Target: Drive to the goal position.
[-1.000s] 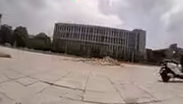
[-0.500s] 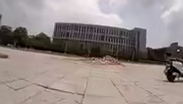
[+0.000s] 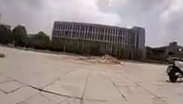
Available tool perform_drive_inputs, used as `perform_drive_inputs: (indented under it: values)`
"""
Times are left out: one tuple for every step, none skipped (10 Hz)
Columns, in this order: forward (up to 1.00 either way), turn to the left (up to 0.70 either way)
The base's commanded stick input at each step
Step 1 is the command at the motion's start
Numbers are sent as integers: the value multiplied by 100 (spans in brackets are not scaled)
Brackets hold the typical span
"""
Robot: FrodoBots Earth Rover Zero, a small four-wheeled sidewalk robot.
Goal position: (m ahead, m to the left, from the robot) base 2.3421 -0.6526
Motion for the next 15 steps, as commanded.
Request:
perform_drive_inputs:
  values:
    - [70, 0]
    - [70, 0]
    - [70, 0]
    - [70, 1]
    - [70, 3]
    - [70, 5]
    - [70, 8]
    - [70, 10]
    - [70, 12]
    - [70, 14]
    - [70, 12]
    - [70, 10]
    - [70, 9]
    - [70, 7]
    - [70, 5]
